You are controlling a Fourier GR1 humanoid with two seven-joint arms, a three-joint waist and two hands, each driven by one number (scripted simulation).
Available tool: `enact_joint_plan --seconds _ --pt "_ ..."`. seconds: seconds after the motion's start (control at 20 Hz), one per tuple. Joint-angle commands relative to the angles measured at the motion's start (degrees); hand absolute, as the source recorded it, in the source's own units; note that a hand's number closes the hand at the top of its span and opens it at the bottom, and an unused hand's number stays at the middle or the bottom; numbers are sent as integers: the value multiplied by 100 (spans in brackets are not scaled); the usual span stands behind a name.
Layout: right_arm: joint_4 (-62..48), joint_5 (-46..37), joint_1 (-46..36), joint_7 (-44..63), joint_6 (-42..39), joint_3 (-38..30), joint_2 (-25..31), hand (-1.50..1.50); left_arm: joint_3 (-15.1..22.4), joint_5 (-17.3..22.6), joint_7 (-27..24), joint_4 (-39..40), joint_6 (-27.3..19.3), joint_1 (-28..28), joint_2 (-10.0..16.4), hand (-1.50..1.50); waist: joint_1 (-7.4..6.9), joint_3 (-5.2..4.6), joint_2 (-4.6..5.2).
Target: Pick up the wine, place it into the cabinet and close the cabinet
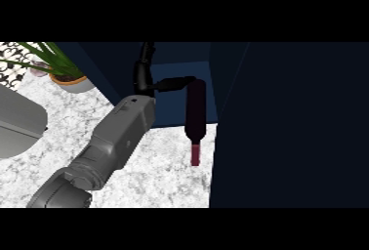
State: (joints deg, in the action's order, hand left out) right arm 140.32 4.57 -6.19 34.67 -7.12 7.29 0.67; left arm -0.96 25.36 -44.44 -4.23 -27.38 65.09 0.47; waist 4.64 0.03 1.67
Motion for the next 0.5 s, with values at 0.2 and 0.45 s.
enact_joint_plan --seconds 0.2,0.45 --pt "273 204 196 19 -69 67 -25 -150 -91 -10 -377 -50 219 -338 78 -150 -62 -11 -17" --pt "45 37 415 -332 -168 98 -38 -150 -76 -72 -572 -64 506 -494 49 -150 -61 -9 -8"
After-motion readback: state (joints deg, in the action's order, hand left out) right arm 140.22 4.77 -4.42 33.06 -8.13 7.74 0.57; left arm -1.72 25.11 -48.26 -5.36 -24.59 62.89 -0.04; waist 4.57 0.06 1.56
